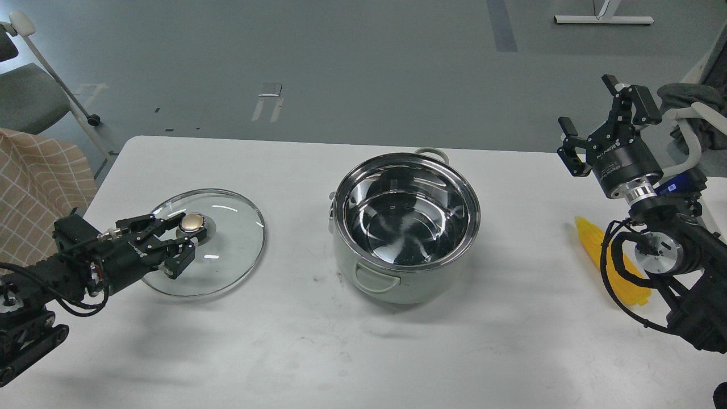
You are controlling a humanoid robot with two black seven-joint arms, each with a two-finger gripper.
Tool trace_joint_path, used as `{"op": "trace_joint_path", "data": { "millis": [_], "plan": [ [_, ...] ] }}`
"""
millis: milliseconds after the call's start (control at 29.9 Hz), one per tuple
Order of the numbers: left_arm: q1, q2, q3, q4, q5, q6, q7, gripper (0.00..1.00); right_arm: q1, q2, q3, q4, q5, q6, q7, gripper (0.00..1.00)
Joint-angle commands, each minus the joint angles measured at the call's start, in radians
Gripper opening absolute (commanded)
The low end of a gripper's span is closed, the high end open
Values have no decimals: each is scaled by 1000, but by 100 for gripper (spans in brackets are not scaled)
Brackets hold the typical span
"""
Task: Open pot and put corn in
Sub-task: 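Lower the glass lid onto the table beside the pot, then release the lid knob and raise the left gripper away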
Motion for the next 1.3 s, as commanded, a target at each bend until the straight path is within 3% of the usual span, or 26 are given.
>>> {"op": "trace_joint_path", "data": {
  "millis": [0, 368, 468, 535, 802, 1036, 1170, 1270],
  "plan": [
    [1, 0, 4, 0, 0, -1, 0, 22, -2, 0, 0, 0, 0, 0, 0, 100],
    [7, -6, -1, 2, 0, -1, 0, 28, -2, 0, -1, 0, 0, 0, 0, 100],
    [7, -6, -1, 2, 0, -1, 0, 44, -2, 0, -1, 0, 0, 0, 0, 100],
    [7, -6, -1, 2, 0, -1, 0, 64, -2, 0, 0, 0, 0, 0, 0, 100],
    [7, -8, -8, 2, 0, 0, 0, 89, -2, 0, 0, 0, 0, 0, 0, 100],
    [-11, 9, -47, -14, -52, -5, 0, 96, 0, -8, 0, 1, 0, 2, 0, 100],
    [-86, 46, -56, -84, -281, -21, 0, 97, 6, -43, -3, 11, -3, 5, 0, 100],
    [-167, 70, -60, -150, -513, -124, 0, 97, 21, -120, -26, 53, -78, 5, 0, 100]
  ]
}}
